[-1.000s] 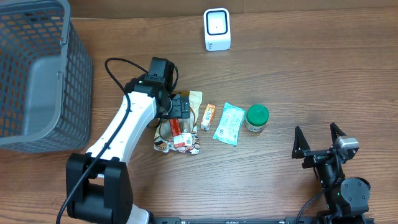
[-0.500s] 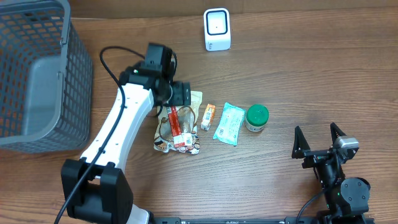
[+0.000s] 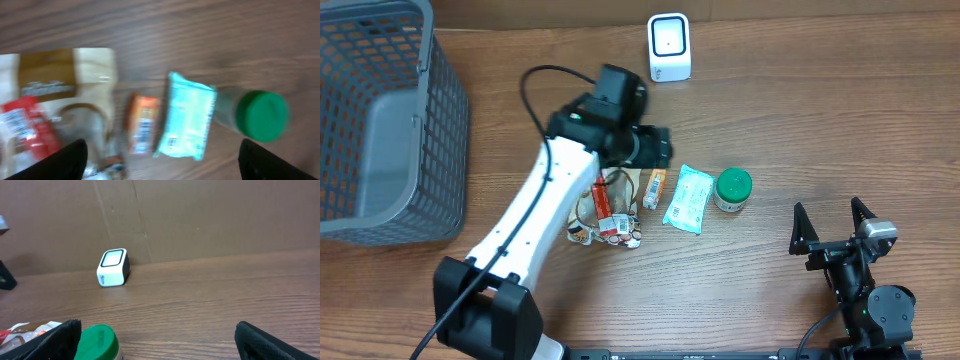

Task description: Scan the item barcode

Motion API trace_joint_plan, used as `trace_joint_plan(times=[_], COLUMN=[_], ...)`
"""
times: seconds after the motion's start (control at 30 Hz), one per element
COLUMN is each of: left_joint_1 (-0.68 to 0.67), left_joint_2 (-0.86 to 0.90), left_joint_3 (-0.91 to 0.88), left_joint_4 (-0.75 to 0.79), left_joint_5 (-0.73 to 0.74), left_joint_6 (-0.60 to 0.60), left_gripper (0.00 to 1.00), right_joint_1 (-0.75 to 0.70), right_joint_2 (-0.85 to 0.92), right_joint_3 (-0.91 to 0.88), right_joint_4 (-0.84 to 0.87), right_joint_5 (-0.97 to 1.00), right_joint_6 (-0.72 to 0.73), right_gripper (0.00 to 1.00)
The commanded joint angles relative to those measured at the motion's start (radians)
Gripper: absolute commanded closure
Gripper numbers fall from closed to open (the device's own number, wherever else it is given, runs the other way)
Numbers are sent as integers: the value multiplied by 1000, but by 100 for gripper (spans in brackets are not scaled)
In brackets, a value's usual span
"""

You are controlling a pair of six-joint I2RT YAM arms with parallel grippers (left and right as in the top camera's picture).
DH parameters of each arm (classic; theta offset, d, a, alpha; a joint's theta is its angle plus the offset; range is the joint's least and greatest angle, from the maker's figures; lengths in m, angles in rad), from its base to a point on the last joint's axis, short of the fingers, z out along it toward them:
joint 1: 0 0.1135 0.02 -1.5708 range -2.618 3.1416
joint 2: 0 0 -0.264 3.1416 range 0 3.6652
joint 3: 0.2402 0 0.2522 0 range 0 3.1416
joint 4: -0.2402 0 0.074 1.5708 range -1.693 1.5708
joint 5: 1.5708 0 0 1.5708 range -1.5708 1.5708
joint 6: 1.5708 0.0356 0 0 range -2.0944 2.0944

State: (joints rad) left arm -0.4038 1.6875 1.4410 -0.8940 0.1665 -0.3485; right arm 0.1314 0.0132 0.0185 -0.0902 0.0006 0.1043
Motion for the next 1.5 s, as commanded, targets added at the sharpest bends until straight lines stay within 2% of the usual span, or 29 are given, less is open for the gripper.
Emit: trace_joint_plan(times=[0.0,0.03,0.17,0.27,0.47,0.67,0.87,1.1,1.23,1.47], left_joint_1=[-93,-117,-208,-246,-242,-100,122,331,383,390], left_joint_2=[10,10,13,21,16,-34,-89,-93,-93,-93], left_joint_3=[-8,-8,-8,-8,-5,4,5,4,3,3], left_joint_4=[45,69,151,164,129,-17,-166,-214,-218,-217], left_joint_5=[18,18,12,-47,-113,-148,-148,-148,-148,-148], left_joint_6=[-42,-41,-50,-141,-192,-190,-141,-119,-119,-119], left_gripper=[4,0,0,1,0,0,0,0,0,0], right_joint_1=[-3,-3,-4,-3,-3,-3,-3,-3,-3,-4], right_joint_2=[-3,-3,-3,-3,-3,-3,-3,-3,-3,-3], right_joint_3=[-10,-10,-10,-10,-10,-10,-10,-10,-10,-10], right_joint_4=[6,6,6,6,6,6,6,6,6,6], right_joint_5=[6,6,6,6,6,6,6,6,6,6], right_joint_6=[-5,-5,-5,-5,-5,-5,-5,-5,-5,-5], right_gripper=[0,0,0,0,0,0,0,0,0,0])
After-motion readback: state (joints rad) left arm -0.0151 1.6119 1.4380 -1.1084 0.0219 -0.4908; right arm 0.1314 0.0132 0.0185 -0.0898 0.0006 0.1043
